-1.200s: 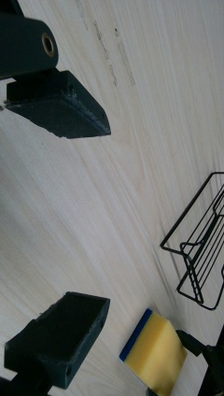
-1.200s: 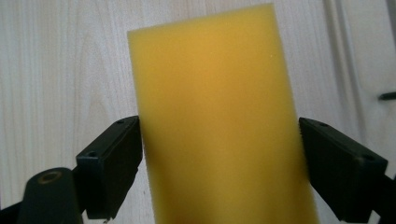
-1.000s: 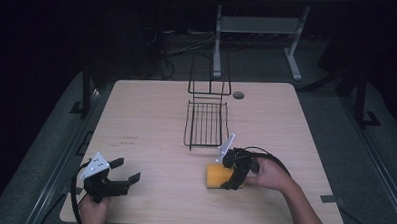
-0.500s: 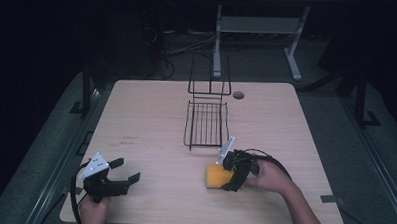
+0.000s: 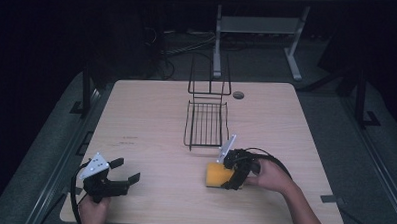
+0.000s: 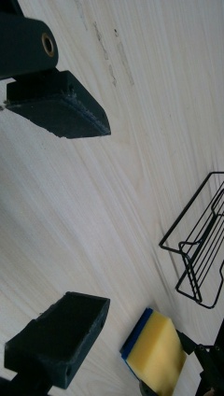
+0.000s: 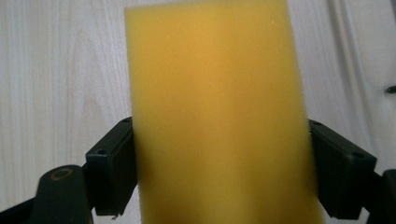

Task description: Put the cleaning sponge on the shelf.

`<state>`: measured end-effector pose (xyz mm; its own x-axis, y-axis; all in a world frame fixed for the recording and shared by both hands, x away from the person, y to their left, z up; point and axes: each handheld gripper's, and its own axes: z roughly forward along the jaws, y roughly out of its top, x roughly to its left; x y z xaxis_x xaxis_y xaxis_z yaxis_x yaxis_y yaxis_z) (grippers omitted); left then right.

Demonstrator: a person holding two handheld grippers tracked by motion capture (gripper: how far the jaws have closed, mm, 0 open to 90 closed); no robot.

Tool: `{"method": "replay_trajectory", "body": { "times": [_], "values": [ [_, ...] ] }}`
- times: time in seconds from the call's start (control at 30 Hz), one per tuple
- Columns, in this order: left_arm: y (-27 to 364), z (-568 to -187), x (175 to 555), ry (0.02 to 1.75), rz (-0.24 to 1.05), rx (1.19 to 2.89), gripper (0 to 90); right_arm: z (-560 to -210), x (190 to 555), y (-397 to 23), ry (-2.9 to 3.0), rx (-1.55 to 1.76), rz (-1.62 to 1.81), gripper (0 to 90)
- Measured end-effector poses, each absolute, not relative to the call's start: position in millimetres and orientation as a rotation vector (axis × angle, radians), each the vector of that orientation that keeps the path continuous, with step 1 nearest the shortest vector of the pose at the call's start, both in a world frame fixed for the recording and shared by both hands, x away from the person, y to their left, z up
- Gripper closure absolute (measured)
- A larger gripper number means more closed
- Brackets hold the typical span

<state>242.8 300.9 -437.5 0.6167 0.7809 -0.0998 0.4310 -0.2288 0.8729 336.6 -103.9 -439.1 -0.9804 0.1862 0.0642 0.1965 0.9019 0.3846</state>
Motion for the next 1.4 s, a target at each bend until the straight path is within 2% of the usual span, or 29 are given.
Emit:
{"method": "replay_trajectory", "body": {
  "times": [0.8,1.4],
  "values": [
    [299.4,-438.0,244.5,0.964,0.440,1.868,14.0,-403.8,353.9,-84.7,-3.048,-0.255,-0.707,19.7],
    [300.2,-438.0,244.7,0.959,0.436,1.870,14.1,-394.8,365.5,-79.5,-3.054,-0.253,-0.712,19.8]
  ]
}}
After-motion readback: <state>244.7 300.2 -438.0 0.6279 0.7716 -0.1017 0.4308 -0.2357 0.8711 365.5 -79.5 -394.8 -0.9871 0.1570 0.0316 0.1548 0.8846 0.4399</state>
